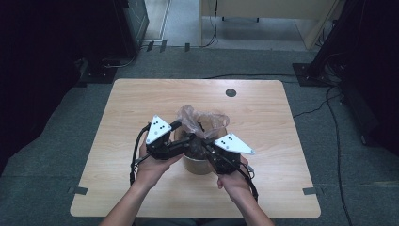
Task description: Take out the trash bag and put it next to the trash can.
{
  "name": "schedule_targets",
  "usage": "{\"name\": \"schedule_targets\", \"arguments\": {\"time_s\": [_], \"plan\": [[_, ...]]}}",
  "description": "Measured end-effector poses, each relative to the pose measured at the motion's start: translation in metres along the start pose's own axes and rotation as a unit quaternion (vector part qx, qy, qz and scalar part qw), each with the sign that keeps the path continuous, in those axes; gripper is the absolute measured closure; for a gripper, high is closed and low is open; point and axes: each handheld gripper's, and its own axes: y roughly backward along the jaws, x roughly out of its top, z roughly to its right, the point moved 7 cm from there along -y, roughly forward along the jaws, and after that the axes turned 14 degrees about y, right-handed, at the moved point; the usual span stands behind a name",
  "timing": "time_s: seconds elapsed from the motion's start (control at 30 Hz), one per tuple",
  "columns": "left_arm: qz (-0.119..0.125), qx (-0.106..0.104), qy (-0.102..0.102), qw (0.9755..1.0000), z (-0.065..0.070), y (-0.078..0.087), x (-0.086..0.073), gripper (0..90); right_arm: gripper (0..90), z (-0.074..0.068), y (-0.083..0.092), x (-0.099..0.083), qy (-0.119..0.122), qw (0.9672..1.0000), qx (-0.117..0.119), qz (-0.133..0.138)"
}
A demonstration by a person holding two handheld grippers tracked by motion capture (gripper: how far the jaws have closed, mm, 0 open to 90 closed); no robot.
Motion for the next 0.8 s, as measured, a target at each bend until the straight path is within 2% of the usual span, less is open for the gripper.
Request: {"name": "schedule_targets", "arguments": {"time_s": [0.1,0.17,0.2,0.47,0.8], "plan": [[-0.001,-0.006,0.009,0.9999,-0.006,0.006,-0.001,25.5,90.0,0.001,0.001,0.005,0.016,0.9997,-0.015,0.01],[0.003,-0.025,0.015,0.9996,-0.008,0.012,-0.001,21.7,90.0,0.0,0.001,0.009,0.025,0.9993,-0.021,0.017],[0.004,-0.027,0.016,0.9995,-0.009,0.014,0.0,20.0,90.0,0.0,0.001,0.011,0.027,0.9991,-0.024,0.021],[-0.017,-0.027,0.005,0.9995,-0.015,0.023,-0.01,19.8,90.0,-0.003,0.004,0.031,0.05,0.9967,-0.041,0.048],[-0.027,-0.041,-0.003,0.9988,-0.011,0.025,-0.023,19.8,90.0,-0.002,0.003,0.043,0.058,0.9949,-0.055,0.061]]}}
